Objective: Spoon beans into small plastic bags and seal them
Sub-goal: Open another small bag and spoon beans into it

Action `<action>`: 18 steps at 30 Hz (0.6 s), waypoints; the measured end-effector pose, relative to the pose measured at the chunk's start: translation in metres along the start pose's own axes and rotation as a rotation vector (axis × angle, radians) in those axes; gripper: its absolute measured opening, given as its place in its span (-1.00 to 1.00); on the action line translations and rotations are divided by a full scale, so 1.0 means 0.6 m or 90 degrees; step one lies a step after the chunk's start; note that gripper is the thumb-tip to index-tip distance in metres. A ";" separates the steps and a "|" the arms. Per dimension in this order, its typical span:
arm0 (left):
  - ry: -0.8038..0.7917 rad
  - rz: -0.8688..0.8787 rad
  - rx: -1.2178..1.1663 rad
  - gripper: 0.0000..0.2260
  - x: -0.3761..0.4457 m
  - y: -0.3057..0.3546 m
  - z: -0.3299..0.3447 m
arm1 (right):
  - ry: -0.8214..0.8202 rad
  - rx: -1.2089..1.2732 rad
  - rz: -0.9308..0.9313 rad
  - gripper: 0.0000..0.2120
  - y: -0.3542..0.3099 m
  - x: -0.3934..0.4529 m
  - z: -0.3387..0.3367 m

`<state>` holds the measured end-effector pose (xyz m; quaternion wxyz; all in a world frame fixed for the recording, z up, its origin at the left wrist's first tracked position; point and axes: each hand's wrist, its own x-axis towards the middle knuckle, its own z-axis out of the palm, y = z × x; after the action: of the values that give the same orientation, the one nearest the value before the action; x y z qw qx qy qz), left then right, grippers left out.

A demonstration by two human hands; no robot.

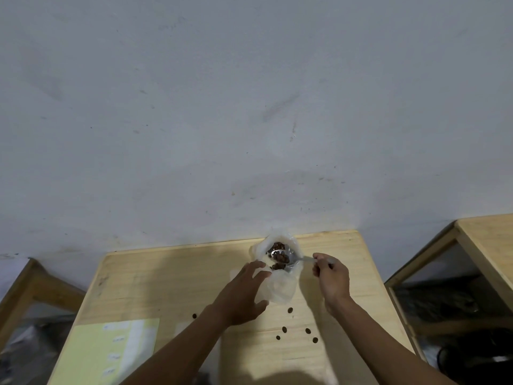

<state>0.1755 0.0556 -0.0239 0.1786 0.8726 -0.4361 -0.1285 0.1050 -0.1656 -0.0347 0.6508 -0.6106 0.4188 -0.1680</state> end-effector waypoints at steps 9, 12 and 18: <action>-0.003 0.010 0.069 -0.46 -0.002 0.011 -0.003 | -0.065 -0.164 -0.177 -0.80 0.006 -0.001 -0.006; -0.004 -0.005 0.065 -0.46 0.002 0.019 0.001 | -0.101 -0.181 -0.118 -0.75 0.008 0.000 -0.005; 0.054 -0.014 0.048 -0.45 0.005 0.024 0.012 | -0.100 -0.019 0.129 -0.74 0.005 -0.006 -0.004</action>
<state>0.1641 0.0435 -0.0246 0.1624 0.8880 -0.4232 -0.0768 0.1005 -0.1638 -0.0359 0.6860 -0.5862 0.4284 -0.0467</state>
